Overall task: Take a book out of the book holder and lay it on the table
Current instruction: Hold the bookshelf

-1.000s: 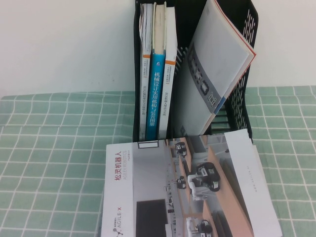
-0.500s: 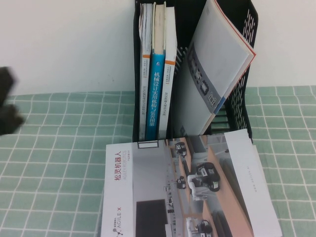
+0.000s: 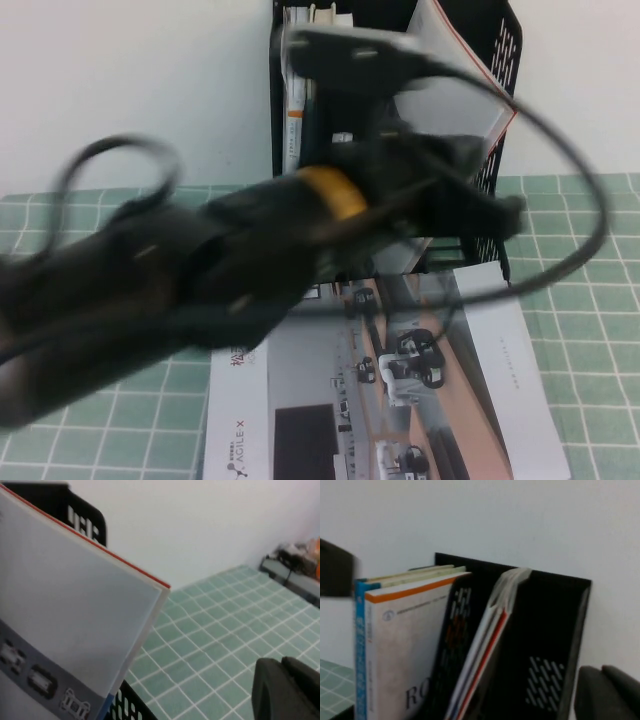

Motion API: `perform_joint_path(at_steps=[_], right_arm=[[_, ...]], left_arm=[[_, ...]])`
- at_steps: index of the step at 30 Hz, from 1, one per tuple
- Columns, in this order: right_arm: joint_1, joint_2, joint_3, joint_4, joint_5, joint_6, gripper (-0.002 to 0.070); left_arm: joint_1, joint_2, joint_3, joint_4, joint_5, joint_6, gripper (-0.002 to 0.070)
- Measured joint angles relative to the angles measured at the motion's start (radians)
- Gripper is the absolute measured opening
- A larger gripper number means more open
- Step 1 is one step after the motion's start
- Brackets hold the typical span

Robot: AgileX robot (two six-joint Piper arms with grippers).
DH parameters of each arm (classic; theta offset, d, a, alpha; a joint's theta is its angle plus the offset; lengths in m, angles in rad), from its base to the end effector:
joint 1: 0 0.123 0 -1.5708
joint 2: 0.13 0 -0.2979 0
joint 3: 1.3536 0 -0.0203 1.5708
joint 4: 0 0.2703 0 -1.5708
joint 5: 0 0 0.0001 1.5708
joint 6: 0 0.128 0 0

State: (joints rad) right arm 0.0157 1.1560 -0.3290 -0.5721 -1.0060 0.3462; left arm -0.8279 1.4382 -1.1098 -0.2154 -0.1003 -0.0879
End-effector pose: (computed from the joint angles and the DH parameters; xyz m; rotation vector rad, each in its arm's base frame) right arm 0.2406 0.0623 0.2625 -0.3972 1.3586 0.3534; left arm 0.2680 -0.2878 0.3577 0.4474 1.7267 -0.8111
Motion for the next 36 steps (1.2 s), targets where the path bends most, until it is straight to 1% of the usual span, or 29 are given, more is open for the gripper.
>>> perform_joint_path(at_steps=[3,7,10,12,15,22,26,31,33,36], right_arm=[[0.027,0.107,0.000,0.004,-0.098,0.009,-0.0002],[0.051,0.188,0.000,0.012,-0.123,0.007,-0.0002],[0.059,0.227,-0.001,0.021,-0.125,0.002,-0.0002],[0.060,0.243,-0.002,0.022,-0.128,0.002,-0.0002],[0.060,0.259,-0.005,0.024,-0.129,0.002,-0.0002],[0.060,0.291,-0.011,0.009,-0.134,0.000,-0.0002],[0.060,0.332,-0.050,-0.041,-0.134,0.015,-0.0001],[0.072,0.363,-0.116,-0.122,-0.134,0.105,0.0003],[0.090,0.365,-0.135,-0.120,-0.134,0.108,0.0027],[0.121,0.365,-0.161,-0.118,-0.138,0.107,0.0104]], left_arm=[[-0.002,0.144,-0.177,-0.026,0.159,-0.005,-0.0002],[0.000,0.277,-0.405,-0.036,0.364,-0.014,-0.0002],[0.000,0.344,-0.527,-0.036,0.439,-0.023,-0.0003],[0.004,0.372,-0.571,-0.034,0.457,-0.027,-0.0003],[0.015,0.399,-0.600,-0.010,0.458,-0.056,-0.0002],[0.072,0.417,-0.604,0.154,0.457,-0.215,-0.0002],[0.100,0.418,-0.604,0.178,0.482,-0.256,-0.0002],[0.114,0.419,-0.604,0.192,0.506,-0.259,-0.0002],[0.114,0.419,-0.606,0.192,0.512,-0.259,-0.0002],[0.114,0.419,-0.609,0.163,0.518,-0.260,-0.0002]])
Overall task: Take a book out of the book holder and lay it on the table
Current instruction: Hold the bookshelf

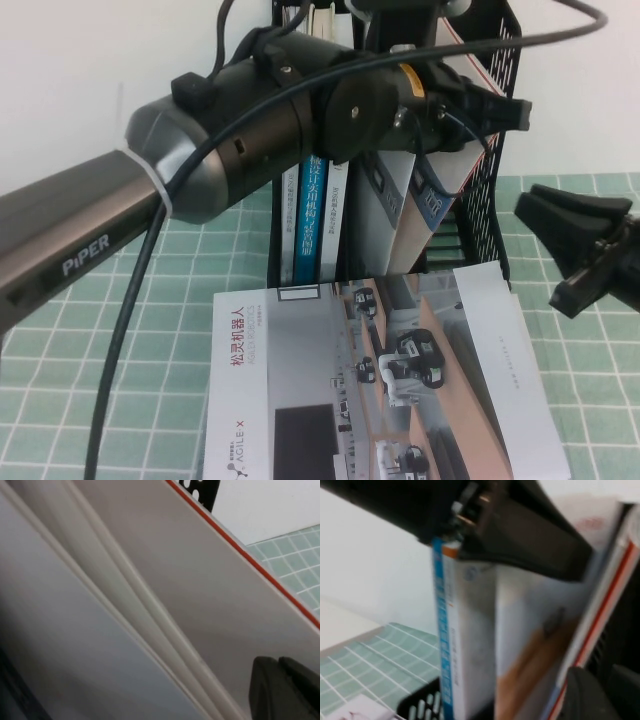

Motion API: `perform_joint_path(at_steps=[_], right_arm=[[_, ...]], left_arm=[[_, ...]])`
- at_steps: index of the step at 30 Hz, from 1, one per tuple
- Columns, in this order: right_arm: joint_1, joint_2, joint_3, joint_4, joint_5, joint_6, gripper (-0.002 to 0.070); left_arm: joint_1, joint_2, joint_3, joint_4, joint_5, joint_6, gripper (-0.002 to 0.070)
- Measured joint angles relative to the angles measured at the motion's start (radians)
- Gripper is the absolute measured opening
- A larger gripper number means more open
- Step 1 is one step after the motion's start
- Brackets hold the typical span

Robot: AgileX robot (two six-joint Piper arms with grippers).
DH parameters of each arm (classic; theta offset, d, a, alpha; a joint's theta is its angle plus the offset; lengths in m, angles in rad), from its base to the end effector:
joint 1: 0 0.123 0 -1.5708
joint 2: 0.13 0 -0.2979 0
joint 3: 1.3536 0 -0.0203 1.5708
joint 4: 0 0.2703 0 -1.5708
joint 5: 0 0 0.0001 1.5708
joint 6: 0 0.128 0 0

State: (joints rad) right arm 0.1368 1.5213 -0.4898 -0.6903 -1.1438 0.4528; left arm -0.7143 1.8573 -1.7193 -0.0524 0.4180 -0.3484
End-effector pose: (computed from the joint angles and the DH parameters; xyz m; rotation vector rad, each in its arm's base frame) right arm 0.2898 0.1148 0.2225 -0.5163 1.4412 0.6631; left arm 0.3803 -0.3333 0.3441 0.3486 2.0866 -0.7048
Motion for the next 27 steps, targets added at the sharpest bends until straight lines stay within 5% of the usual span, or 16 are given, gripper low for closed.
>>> perform_joint_path(at_steps=[4,27], right_arm=[[0.016,0.003,-0.006,0.008,-0.004,-0.002,0.0176],[0.018,0.041,-0.006,0.022,-0.005,0.000,0.0298]], left_arm=[[0.000,-0.008,0.000,-0.061,0.010,0.000,-0.0002],[-0.036,-0.027,-0.001,-0.123,-0.055,-0.059,-0.0002]])
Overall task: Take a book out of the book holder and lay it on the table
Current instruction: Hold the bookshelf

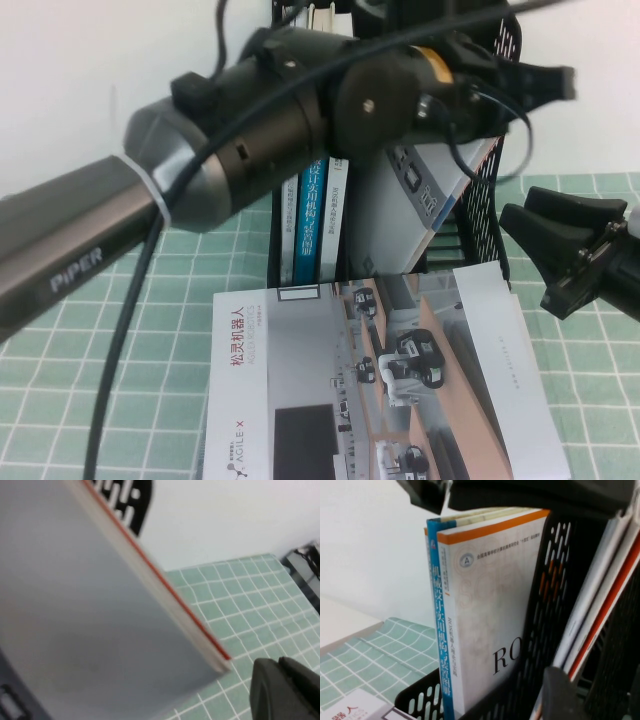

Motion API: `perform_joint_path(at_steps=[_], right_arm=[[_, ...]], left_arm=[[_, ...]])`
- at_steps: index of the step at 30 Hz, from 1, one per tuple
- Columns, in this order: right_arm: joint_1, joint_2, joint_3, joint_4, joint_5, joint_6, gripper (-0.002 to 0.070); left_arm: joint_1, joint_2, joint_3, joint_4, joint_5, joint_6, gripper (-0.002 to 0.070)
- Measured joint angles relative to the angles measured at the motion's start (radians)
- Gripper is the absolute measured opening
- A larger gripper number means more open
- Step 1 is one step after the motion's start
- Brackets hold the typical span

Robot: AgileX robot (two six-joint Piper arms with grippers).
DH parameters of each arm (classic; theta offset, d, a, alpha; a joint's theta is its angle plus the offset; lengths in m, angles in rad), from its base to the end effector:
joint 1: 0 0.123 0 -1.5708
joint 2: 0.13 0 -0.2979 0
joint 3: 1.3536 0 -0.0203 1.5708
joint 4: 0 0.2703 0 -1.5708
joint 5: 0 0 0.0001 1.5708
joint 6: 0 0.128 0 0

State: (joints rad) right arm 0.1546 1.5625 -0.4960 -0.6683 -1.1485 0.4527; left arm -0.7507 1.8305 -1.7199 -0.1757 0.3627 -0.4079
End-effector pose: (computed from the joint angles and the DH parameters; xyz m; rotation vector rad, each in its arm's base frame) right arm 0.2943 0.1191 0.2131 -0.5005 1.4679 0.6827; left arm 0.3620 -0.3486 0.3649 0.2275 2.0569 -0.9108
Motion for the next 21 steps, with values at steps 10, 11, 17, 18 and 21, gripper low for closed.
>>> perform_joint_path(at_steps=[10,11,17,18,21], right_arm=[[0.000,0.000,0.000,0.001,0.000,0.002,0.0301],[0.000,0.000,0.000,0.002,0.000,0.002,0.0301],[0.000,0.000,-0.001,0.002,0.000,-0.014,0.0301],[0.000,0.000,-0.003,0.002,0.000,-0.018,0.0301],[0.000,0.000,-0.023,-0.007,0.000,-0.020,0.0301]], left_arm=[[-0.031,0.000,0.000,0.077,-0.011,0.033,-0.0002],[-0.031,0.000,0.000,0.093,-0.011,0.033,-0.0002],[-0.031,0.000,0.000,0.202,0.010,0.033,-0.0002],[-0.031,0.000,0.000,0.219,0.017,0.033,-0.0002],[-0.031,0.000,0.000,0.241,0.040,0.031,-0.0002]])
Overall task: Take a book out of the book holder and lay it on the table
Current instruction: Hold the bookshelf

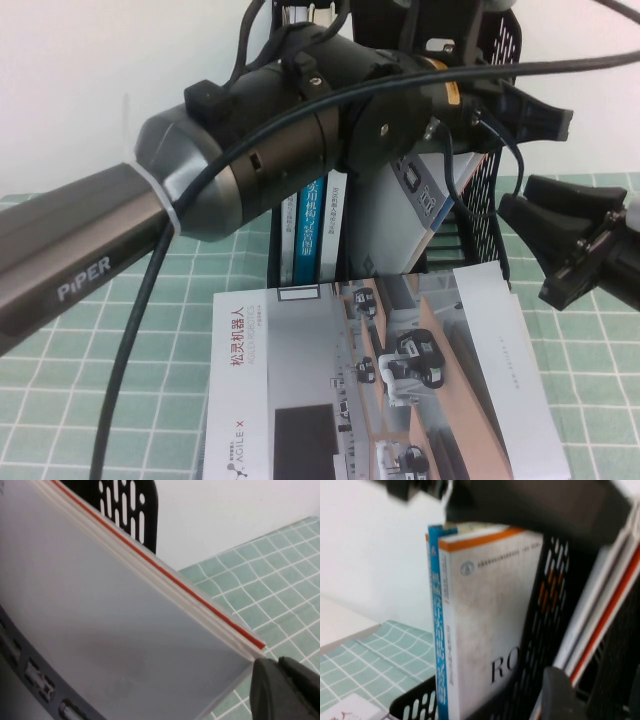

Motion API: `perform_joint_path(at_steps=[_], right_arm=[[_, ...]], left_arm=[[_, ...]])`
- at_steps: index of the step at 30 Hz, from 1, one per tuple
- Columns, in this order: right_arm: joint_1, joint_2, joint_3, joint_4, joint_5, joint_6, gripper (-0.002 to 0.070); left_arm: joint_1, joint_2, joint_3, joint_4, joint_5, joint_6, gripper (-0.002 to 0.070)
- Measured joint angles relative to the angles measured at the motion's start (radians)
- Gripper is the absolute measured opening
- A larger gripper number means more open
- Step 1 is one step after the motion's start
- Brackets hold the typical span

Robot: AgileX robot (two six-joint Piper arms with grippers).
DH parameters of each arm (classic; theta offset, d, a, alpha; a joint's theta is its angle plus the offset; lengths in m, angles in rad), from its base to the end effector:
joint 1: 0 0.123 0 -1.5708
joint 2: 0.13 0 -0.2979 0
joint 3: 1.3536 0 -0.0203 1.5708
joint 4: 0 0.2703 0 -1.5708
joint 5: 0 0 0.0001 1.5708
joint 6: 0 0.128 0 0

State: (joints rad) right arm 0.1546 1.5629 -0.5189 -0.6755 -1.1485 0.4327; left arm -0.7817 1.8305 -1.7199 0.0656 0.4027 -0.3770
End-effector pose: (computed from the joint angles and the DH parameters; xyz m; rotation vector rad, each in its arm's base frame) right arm 0.2984 0.1204 0.2190 -0.5256 1.4388 0.6633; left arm 0.3575 -0.3502 0.3596 0.4584 2.0098 -0.6712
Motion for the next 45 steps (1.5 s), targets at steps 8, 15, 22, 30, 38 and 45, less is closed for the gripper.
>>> perform_joint_path(at_steps=[8,15,22,30,38,45], right_arm=[[0.000,0.000,-0.017,-0.010,-0.002,0.000,0.0301],[0.000,0.000,-0.017,-0.010,-0.002,-0.004,0.0301],[0.000,0.000,-0.017,-0.042,-0.002,-0.008,0.0301],[0.000,0.000,-0.017,-0.043,-0.002,-0.015,0.0301],[0.000,0.000,-0.017,0.026,0.013,-0.056,0.0301],[0.000,0.000,-0.017,0.026,0.023,-0.058,0.0301]], left_arm=[[0.000,-0.020,-0.006,-0.016,0.002,-0.001,-0.0002],[0.000,-0.019,-0.075,-0.024,0.002,-0.001,-0.0003],[0.000,0.062,-0.174,-0.040,0.134,0.006,-0.0003],[0.000,0.128,-0.227,-0.038,0.215,0.010,-0.0003],[0.002,0.121,-0.235,0.017,0.300,0.003,-0.0003],[0.004,0.111,-0.235,0.028,0.346,-0.019,-0.0003]])
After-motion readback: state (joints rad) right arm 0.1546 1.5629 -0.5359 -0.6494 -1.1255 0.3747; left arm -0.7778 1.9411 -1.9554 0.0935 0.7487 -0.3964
